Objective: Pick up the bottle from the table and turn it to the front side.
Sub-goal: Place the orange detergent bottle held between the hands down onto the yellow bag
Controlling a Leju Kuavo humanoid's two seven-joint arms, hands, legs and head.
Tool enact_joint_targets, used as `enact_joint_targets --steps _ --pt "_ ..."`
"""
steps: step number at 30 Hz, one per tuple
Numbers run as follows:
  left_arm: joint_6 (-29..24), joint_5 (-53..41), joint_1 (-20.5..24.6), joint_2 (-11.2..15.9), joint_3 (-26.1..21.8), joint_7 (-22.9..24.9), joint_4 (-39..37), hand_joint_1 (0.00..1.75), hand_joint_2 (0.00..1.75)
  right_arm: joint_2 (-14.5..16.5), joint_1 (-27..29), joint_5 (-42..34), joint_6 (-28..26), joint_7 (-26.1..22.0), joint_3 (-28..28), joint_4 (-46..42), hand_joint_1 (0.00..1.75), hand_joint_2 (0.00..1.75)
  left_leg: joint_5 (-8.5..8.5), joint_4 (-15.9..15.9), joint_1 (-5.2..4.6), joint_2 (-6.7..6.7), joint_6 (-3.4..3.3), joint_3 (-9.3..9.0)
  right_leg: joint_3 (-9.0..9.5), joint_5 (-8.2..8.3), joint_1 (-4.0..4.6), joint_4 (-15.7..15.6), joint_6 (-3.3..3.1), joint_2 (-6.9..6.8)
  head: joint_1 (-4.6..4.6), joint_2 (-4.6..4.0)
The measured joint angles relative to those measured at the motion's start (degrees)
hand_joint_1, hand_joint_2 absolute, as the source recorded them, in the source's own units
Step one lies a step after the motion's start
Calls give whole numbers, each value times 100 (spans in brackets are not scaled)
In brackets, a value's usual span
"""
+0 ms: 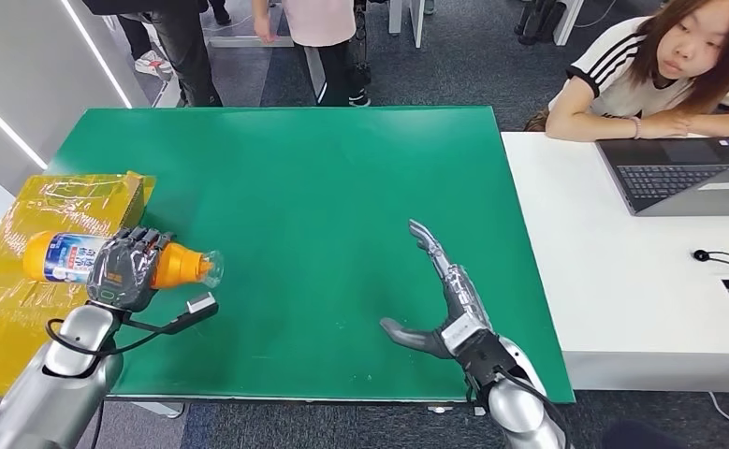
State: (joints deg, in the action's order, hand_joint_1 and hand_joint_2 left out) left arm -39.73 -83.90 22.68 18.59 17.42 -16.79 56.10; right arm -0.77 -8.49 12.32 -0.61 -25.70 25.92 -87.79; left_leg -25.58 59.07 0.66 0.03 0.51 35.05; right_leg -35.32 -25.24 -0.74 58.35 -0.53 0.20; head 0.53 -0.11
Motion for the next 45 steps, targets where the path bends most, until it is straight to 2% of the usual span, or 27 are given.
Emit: enact_joint_targets --steps 3,6,17,26,27,30,31,45 --pt "-1 -170 353 -86 -45 253 -536 175 175 -14 -142 -152 -62 117 85 26 0 175 1 0 0 5 1 -2 -1 1 0 2 -2 6 1 0" --pt "-2 -269 487 -99 -98 481 -991 175 175 -70 -232 -300 -94 115 142 100 0 175 0 -1 0 6 2 -2 -2 1 0 3 -1 9 1 0" --pt "-3 -299 436 215 -390 738 -2126 175 175 -318 55 -566 -149 -158 157 209 0 175 -2 -2 0 3 1 6 -8 -8 1 1 -1 6 1 0" --pt "-15 -412 257 322 -498 625 -2316 175 175 -405 288 -542 -126 -261 159 134 0 175 -2 -2 -1 2 0 5 -7 -8 1 1 -1 4 1 0" --pt "-17 -437 255 322 -501 619 -2317 145 175 -408 294 -531 -127 -264 160 127 0 175 -2 -2 -1 1 0 5 -7 -8 1 1 -1 4 1 0" --pt "-26 -533 267 310 -503 601 -2319 14 175 -414 296 -500 -136 -268 177 109 0 175 -2 -2 -1 1 1 3 -6 -8 1 0 -1 4 1 0" --pt "-28 -552 281 301 -502 588 -2319 0 175 -415 295 -488 -145 -268 190 104 0 175 -1 -2 -1 1 1 2 -6 -8 1 0 -1 3 1 0" --pt "-31 -591 520 75 -367 551 -2317 0 175 -415 289 -410 -335 -112 325 -39 0 175 -1 -1 -1 2 1 1 -6 -6 1 1 -2 3 1 0"
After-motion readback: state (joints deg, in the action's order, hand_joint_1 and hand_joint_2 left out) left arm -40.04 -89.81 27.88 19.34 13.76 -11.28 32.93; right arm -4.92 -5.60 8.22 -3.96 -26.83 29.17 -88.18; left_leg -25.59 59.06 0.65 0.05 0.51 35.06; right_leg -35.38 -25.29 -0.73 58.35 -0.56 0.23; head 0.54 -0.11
